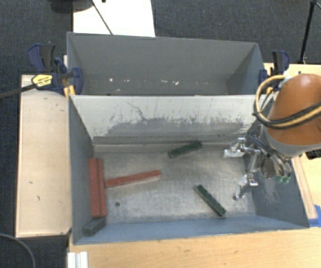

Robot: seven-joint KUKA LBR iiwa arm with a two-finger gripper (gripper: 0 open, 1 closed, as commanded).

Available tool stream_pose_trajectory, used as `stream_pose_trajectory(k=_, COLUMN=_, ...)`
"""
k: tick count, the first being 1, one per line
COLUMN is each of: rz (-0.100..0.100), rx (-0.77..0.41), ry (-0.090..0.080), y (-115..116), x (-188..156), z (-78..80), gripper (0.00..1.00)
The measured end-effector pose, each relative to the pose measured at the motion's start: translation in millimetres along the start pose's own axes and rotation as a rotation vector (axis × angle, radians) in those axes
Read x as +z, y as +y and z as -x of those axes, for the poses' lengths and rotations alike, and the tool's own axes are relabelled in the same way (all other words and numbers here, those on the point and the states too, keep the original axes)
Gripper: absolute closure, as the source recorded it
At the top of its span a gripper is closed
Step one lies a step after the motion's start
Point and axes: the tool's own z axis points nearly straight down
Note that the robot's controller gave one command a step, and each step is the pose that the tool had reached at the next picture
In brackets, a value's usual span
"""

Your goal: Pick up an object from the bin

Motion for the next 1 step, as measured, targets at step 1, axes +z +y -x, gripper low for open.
stream_pose_trajectory(k=1, rz=0.000, rx=-0.001, ry=0.000, y=0.0, x=0.0, z=0.0, gripper=0.00)
